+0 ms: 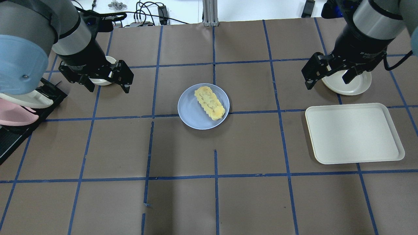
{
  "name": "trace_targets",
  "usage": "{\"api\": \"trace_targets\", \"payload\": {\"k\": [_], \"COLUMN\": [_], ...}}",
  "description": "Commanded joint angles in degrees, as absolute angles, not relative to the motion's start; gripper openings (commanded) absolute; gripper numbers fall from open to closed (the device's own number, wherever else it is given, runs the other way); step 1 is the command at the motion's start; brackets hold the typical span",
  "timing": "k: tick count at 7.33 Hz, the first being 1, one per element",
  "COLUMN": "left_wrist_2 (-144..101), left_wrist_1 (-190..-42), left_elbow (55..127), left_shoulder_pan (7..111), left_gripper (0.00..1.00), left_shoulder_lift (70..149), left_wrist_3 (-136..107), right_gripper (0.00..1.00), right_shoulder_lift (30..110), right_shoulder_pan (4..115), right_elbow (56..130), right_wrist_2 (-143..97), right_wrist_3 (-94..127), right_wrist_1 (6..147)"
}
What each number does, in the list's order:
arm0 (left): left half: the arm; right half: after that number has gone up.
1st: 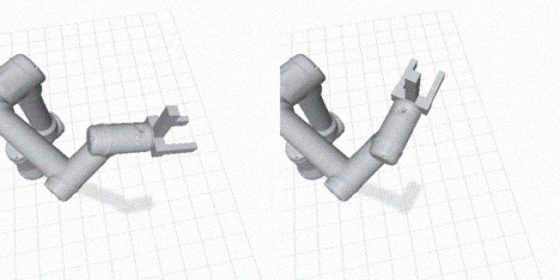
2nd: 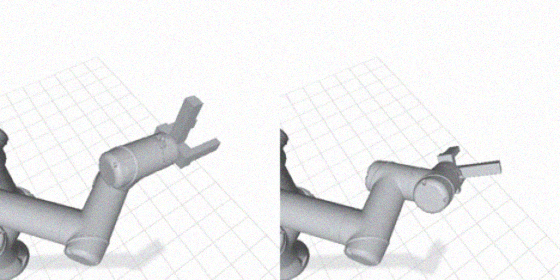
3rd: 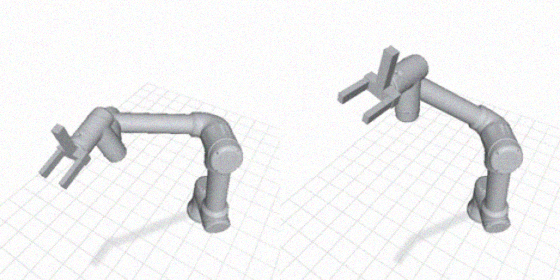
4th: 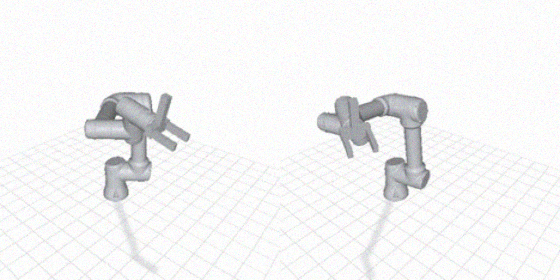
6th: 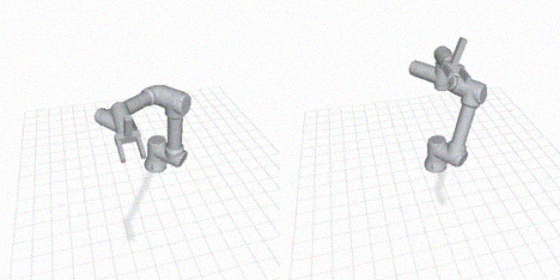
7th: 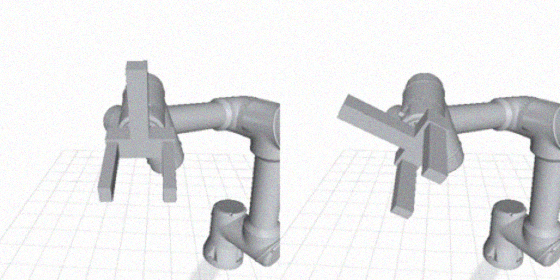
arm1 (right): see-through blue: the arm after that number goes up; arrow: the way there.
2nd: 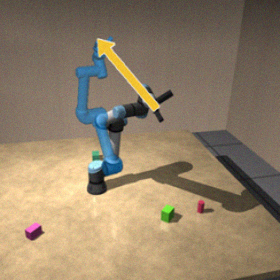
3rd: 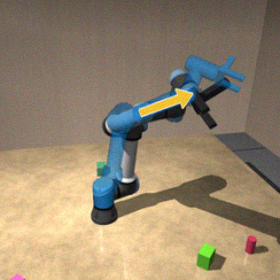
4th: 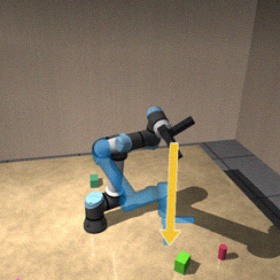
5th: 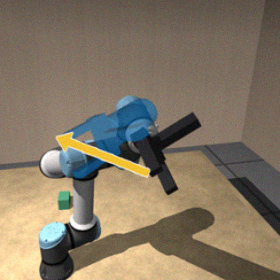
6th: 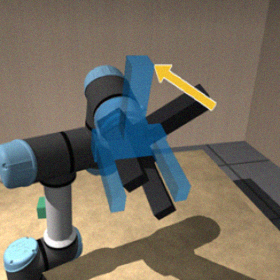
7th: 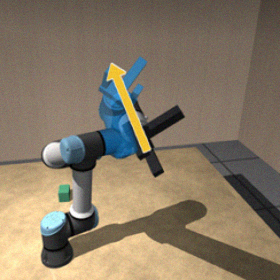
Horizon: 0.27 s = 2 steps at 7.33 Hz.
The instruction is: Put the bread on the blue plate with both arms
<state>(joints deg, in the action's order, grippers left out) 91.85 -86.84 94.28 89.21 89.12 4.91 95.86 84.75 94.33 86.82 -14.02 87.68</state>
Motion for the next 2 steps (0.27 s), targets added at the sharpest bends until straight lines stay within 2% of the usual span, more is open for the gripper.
{"api": "trace_targets", "payload": {"k": [1,2], "left_wrist_2": [91.8,91.8], "left_wrist_1": [-86.8,-86.8], "left_elbow": [94.4,94.4], "left_shoulder_pan": [89.2,89.2], "left_gripper": [1.0,1.0], "left_shoulder_lift": [89.1,88.9], "left_wrist_3": [4.9,4.9], "right_gripper": [0.99,0.99], "right_shoulder_lift": [95.8,95.8], "right_shoulder_pan": [84.8,84.8], "right_elbow": [94.7,94.7], "right_wrist_2": [86.8,86.8], "right_wrist_3": [-13.9,-13.9], "right_wrist_1": [87.5,87.5]}}
